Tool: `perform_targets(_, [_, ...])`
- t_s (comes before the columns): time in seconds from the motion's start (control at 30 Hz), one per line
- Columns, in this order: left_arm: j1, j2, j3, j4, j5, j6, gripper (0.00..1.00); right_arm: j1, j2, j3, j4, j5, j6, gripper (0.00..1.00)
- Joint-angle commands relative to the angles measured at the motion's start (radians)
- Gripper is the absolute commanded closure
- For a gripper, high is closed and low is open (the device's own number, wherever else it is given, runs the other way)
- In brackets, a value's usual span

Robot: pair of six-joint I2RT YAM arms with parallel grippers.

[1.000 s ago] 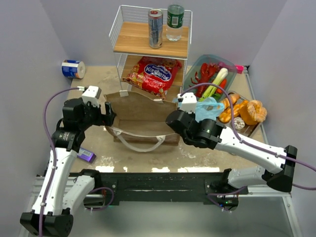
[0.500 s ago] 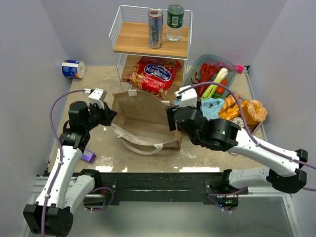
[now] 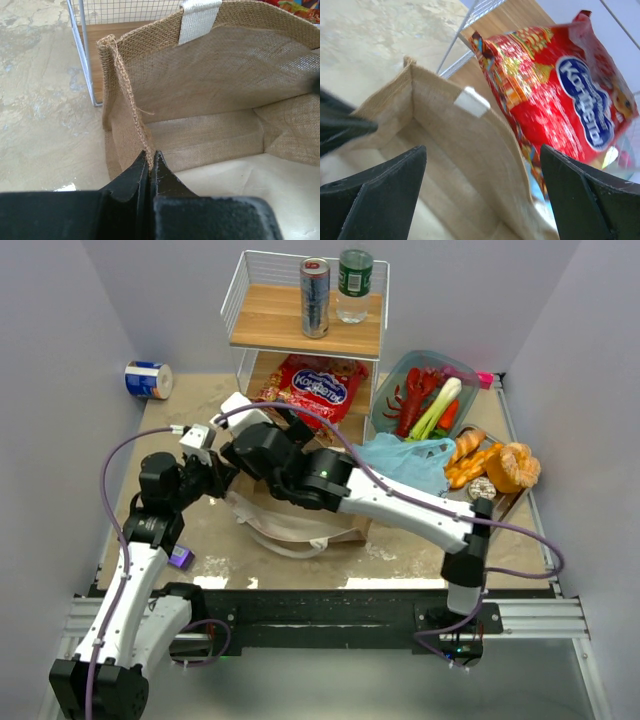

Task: Place the mixed food into the grocery bags and tie them

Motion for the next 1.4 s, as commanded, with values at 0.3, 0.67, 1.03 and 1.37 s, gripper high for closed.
perform_targets(0.3, [-0.002,-0.027,-0.027,0.052,0.071,-0.017,1.00,-0.198,0.104,0.109,0.128,-0.082,-0.086,0.02])
perform_targets(0.67, [-0.002,-0.023,-0.030,0.052,0.084,-0.014,1.00,-0.262,0.121,0.071,0.140,-0.148,-0.069,0.01])
perform_targets(1.03, [-0.002,-0.027,-0.031,0.052,0.091,-0.014,1.00,-0.276,0.162,0.048,0.132,-0.178,-0.069,0.01])
perform_targets(1.37, [-0.002,-0.029,-0.034,0.051,0.090,-0.009,1.00,-0.279,0.196,0.026,0.131,-0.038,-0.071,0.19])
